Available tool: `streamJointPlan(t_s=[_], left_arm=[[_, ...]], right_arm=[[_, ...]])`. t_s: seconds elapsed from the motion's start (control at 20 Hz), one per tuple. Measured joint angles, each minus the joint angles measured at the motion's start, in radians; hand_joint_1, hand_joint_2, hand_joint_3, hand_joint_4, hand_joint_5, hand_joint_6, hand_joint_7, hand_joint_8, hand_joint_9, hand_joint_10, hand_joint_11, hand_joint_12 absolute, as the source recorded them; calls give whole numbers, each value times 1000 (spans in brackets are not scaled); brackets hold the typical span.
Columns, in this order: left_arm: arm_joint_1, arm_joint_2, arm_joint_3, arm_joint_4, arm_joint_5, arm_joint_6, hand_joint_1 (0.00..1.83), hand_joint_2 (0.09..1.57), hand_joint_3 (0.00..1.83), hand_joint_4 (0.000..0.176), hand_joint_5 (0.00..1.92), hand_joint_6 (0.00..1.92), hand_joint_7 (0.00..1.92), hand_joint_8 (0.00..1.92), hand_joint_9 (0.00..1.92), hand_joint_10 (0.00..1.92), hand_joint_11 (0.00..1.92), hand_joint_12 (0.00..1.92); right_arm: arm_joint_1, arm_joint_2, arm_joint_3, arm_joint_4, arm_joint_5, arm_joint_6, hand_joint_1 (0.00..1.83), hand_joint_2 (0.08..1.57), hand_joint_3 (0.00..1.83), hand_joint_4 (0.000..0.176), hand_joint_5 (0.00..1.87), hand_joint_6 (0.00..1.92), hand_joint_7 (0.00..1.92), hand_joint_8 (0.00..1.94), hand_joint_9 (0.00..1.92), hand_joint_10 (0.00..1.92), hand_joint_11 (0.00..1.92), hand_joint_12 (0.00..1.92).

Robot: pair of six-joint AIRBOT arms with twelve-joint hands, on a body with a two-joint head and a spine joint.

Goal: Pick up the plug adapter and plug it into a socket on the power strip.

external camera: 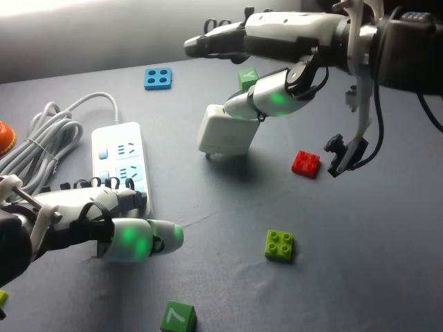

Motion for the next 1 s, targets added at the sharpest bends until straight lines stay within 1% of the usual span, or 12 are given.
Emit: streamJointPlan(t_s=[0.1,0.25,0.3,0.4,0.55,0.6,0.65,0.7,0.75,0.8,0.85,1.0], left_arm=[[0,-2,-4,4,-5,0,0,1223,1,0,79,5,88,4,42,3,3,2],[0,-2,-13,16,1,0,0,1223,1,0,116,13,128,13,84,13,45,25],[0,-2,-13,16,2,-1,0,1224,1,0,120,12,134,12,82,11,38,24],[0,-2,-15,17,2,-1,0,1227,2,0,108,5,121,5,72,5,25,20],[0,-2,-25,16,-3,0,0,1226,1,0,92,1,88,0,48,0,4,14],[0,-6,-25,16,-5,-1,0,1230,3,0,76,0,79,0,40,0,0,11],[0,-10,-24,16,-8,-1,0,1229,2,0,72,0,76,0,41,1,0,10],[0,-10,-24,16,-8,-6,0,1233,4,0,80,3,84,3,49,4,6,13],[0,-10,-24,16,-8,-8,0,1237,5,0,67,0,69,0,34,0,0,2],[0,-10,-24,16,-8,-8,0,1235,3,0,56,0,54,0,21,0,0,0],[11,-10,-26,21,-6,-12,0,1236,3,0,47,0,43,0,10,0,0,0],[18,-10,-27,24,-5,-20,0,1228,0,0,64,7,56,6,18,4,0,0]], right_arm=[[-1,-16,30,1,-7,0,1079,1239,0,0,248,14,197,1,207,2,0,690],[-20,-57,100,2,-27,29,1037,1236,0,0,185,0,188,1,196,1,0,641],[-26,-69,115,1,-36,34,1066,1223,0,0,187,1,185,1,200,2,0,645],[-31,-95,145,0,-64,39,1055,1218,0,0,184,0,207,4,228,7,0,727],[-31,-134,192,0,-72,40,1024,1241,5,0,182,0,203,0,223,1,0,737],[-31,-148,209,-1,-78,40,1001,1261,9,0,164,0,182,0,202,0,0,684],[-37,-162,224,-1,-80,40,968,1277,9,0,175,4,199,4,215,5,0,714],[-40,-175,242,-1,-93,40,1002,1270,3,0,247,21,235,9,237,9,0,761],[-43,-180,249,-2,-95,40,1037,1246,0,0,261,16,252,8,256,11,0,838],[-46,-192,267,-2,-97,40,1069,1229,0,0,267,15,256,7,260,10,0,853],[-56,-221,311,-2,-100,40,1034,1248,0,0,220,4,220,1,230,3,0,780],[-76,-260,364,-7,-109,39,1026,1251,0,0,229,6,248,8,243,7,0,752]])
